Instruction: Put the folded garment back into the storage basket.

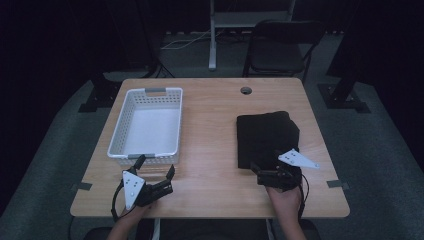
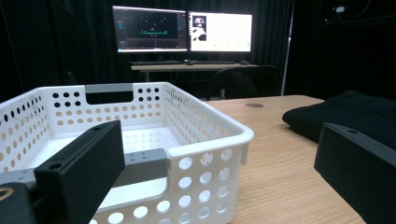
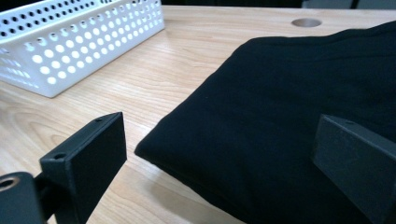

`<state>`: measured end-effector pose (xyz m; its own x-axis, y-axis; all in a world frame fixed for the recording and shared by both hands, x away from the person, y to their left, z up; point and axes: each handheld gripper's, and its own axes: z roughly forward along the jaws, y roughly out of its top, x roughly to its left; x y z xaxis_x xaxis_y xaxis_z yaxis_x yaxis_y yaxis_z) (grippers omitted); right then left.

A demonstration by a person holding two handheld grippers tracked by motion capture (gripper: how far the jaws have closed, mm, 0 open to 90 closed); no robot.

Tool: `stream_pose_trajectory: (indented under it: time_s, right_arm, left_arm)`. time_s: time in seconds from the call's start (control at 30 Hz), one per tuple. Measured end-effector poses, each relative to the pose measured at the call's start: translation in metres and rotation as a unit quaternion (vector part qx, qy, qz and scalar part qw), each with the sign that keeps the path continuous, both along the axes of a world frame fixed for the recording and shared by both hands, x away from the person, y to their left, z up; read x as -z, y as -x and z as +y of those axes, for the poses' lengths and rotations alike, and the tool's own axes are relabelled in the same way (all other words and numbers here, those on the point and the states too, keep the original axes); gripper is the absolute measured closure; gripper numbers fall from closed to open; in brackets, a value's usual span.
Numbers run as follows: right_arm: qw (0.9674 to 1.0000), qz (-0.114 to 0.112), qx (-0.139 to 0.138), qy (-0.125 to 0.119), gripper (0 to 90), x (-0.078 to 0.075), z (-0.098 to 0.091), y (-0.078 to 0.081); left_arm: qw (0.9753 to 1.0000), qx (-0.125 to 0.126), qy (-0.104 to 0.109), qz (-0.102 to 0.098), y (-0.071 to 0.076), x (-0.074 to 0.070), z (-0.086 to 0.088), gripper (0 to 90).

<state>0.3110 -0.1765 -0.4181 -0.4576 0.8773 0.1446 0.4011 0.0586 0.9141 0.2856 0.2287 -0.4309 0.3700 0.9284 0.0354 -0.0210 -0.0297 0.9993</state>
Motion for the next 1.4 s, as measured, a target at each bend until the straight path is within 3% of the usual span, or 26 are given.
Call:
stream_pose_trajectory:
  time_s: [0.17,0.5,0.77,0.87,1.07,1.27,1.4]
  right_arm:
    - [0.9998,0.015,-0.014,0.007,4.7,0.001,0.003,-0.003]
    - [0.9992,0.022,-0.015,0.03,4.9,0.002,0.009,-0.003]
    - [0.9979,0.034,-0.044,0.033,5.1,0.003,0.012,-0.006]
    - [0.9962,0.043,-0.071,0.025,5.1,0.004,0.013,-0.008]
    - [0.9953,0.05,-0.081,0.02,5.1,0.005,0.012,-0.01]
    - [0.9946,0.043,-0.094,0.009,5.9,0.004,0.011,-0.008]
    - [0.9926,0.051,-0.11,0.012,5.9,0.004,0.014,-0.009]
  left_arm:
    - [1.0,0.0,0.0,-0.001,0.0,0.0,0.0,2.9]
    - [1.0,0.0,0.001,-0.002,0.0,0.0,0.0,2.9]
    - [1.0,0.0,0.0,0.0,0.0,0.0,0.0,2.9]
    - [1.0,-0.002,-0.001,0.002,0.0,0.0,0.0,2.9]
    - [1.0,-0.002,0.0,0.0,0.0,0.0,0.0,2.9]
    - [1.0,-0.004,0.0,0.0,0.0,0.0,0.0,2.9]
    - [1.0,-0.005,0.0,-0.001,0.0,0.0,0.0,2.9]
